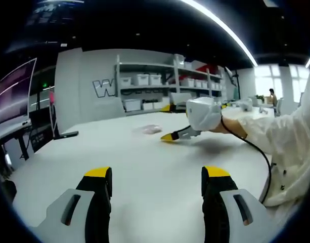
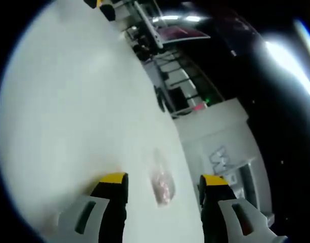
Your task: Open the resealable bag by pulling the two sides of the seal apart until the entire bag opening is separated and visibly accessible.
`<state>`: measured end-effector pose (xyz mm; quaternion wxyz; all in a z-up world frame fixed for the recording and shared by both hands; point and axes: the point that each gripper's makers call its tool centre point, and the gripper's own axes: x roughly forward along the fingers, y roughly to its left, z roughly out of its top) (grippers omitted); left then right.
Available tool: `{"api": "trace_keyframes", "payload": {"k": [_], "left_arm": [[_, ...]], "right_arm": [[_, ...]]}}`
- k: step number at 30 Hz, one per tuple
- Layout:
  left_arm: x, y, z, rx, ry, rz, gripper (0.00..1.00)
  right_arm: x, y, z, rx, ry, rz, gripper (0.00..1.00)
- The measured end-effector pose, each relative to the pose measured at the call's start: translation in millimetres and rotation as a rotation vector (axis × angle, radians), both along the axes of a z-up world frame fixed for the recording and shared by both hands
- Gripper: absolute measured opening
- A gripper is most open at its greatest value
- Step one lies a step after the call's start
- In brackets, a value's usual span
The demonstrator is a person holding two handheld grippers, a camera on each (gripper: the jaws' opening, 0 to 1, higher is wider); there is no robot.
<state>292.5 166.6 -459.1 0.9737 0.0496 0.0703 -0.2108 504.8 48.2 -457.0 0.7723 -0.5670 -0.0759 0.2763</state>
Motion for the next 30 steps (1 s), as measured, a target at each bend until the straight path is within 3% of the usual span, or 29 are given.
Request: {"api": "trace_keyframes", "payload": {"k": [30], "left_arm": [[-0.1,4.2,-1.2,-0.003,0.007,0.006,0.72]], "right_arm": [[8.1,7.9,-0.7,0.007,-0.010,-0.001,0.55]]}}
